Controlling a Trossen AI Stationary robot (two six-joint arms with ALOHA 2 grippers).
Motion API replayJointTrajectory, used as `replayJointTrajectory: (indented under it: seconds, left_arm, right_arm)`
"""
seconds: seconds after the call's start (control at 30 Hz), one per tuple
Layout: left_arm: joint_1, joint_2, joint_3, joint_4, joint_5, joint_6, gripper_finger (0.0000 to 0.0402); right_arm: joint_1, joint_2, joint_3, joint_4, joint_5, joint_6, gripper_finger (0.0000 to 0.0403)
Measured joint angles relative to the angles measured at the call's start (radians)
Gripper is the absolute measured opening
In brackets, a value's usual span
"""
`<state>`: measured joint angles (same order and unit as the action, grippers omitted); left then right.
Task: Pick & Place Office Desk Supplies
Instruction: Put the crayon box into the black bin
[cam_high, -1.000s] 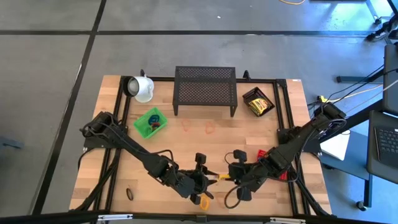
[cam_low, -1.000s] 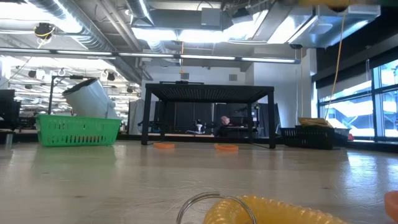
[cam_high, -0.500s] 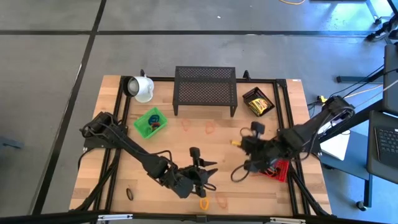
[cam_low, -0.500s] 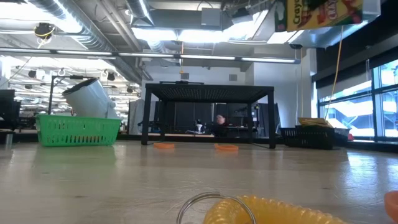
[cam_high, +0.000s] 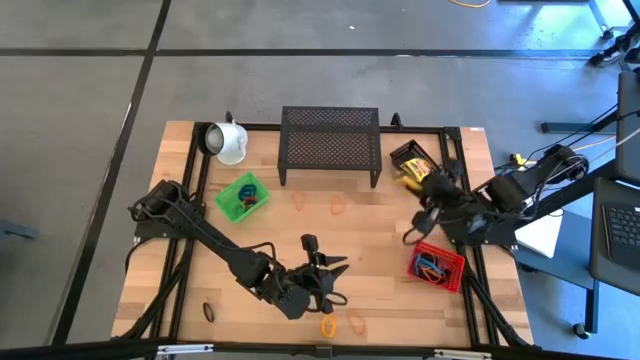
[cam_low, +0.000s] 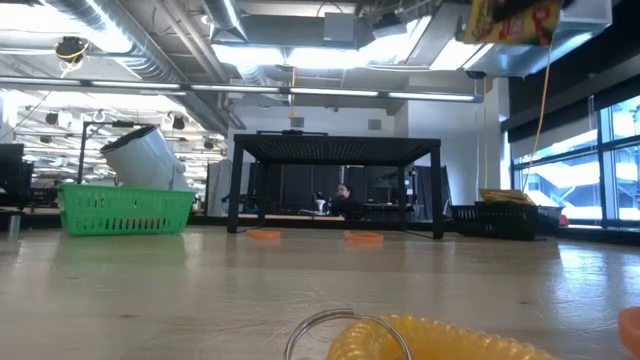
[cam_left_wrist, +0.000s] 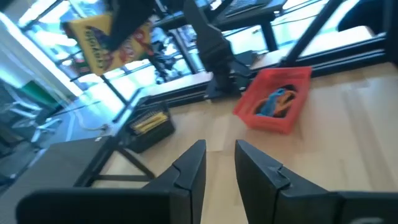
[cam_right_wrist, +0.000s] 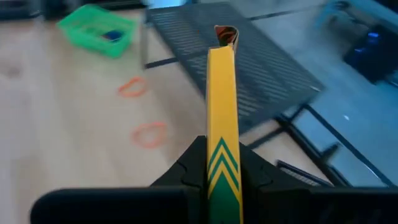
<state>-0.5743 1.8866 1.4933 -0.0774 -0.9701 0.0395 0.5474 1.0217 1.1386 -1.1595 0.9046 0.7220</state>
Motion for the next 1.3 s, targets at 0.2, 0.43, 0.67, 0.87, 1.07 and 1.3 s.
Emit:
replayJointTrajectory:
  seconds: [0.2, 0.43, 0.67, 0.87, 1.07, 1.3]
  left_arm:
    - [0.006, 0.0, 0.0, 0.0, -0.11, 0.0, 0.0077]
    - [0.05, 0.0, 0.0, 0.0, -0.138, 0.0, 0.0077]
    - [0.107, 0.0, 0.0, 0.0, -0.137, -0.001, 0.0077]
    - [0.147, 0.0, 0.0, -0.001, -0.129, 0.0, 0.0075]
    - [0.188, 0.0, 0.0, -0.001, -0.129, 0.0, 0.0076]
    - [0.218, 0.0, 0.0, -0.001, -0.129, 0.0, 0.0077]
  right_arm:
    - [-0.043, -0.148, -0.206, 0.003, 0.134, 0.182, 0.0041]
    - [-0.16, -0.228, -0.448, 0.002, 0.228, 0.394, 0.0042]
    - [-0.344, -0.226, -0.61, 0.05, 0.209, 0.503, 0.0042]
    - [-0.476, -0.225, -0.687, 0.21, 0.179, 0.359, 0.0042]
    - [-0.6, -0.199, -0.725, 0.459, 0.166, 0.095, 0.0042]
    - [-0.749, -0.139, -0.752, 0.597, 0.049, -0.11, 0.0042]
